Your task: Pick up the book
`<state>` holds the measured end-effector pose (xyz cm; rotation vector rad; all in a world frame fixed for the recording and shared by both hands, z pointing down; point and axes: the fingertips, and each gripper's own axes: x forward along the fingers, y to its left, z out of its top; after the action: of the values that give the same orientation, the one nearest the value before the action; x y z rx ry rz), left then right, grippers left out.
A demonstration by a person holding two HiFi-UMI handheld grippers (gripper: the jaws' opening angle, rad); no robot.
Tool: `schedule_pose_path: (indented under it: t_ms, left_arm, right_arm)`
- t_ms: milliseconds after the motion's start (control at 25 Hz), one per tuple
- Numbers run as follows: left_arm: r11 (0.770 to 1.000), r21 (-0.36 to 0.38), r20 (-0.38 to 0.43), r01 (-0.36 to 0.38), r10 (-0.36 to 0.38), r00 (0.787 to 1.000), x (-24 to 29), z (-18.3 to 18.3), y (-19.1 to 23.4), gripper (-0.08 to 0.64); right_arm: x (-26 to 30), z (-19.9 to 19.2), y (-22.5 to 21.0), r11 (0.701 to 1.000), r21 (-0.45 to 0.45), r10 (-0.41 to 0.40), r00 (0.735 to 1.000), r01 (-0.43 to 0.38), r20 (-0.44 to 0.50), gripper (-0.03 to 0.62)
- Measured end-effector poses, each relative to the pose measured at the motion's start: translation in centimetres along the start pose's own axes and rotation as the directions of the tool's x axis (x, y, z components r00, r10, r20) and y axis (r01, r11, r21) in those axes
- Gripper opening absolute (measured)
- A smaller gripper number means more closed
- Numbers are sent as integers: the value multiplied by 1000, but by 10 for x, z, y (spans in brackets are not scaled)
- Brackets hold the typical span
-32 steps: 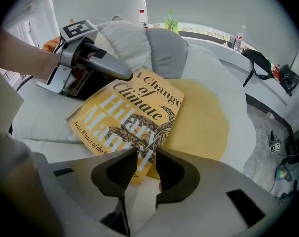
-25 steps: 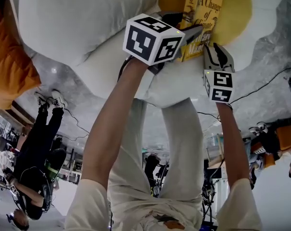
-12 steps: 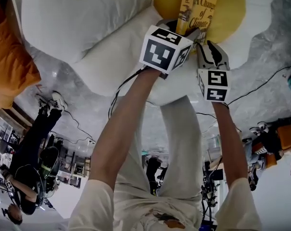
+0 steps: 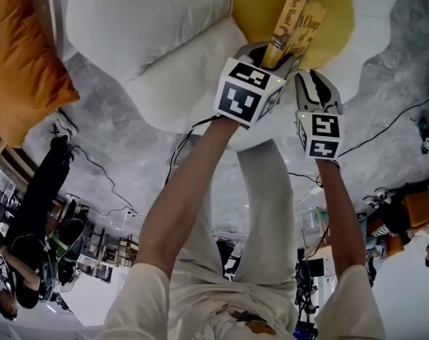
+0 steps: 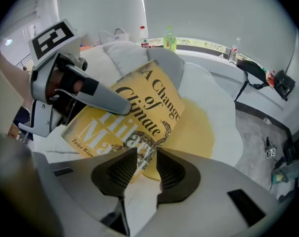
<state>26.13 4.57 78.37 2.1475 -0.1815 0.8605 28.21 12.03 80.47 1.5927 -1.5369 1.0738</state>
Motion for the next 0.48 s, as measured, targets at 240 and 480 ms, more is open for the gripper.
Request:
schedule_pose_path:
  t_ms: [240,480]
  left_arm:
    - [1000,6,15,-29,29,999,-32,7,-10,144]
    - [999,12,24,-45,44,999,-68,12,-17,144]
  right_arm:
    - [-26,20,7,1000,-9,5,1000,-5,23,130]
    - [-49,45,25,1000,-7,8,998,-8,56,129]
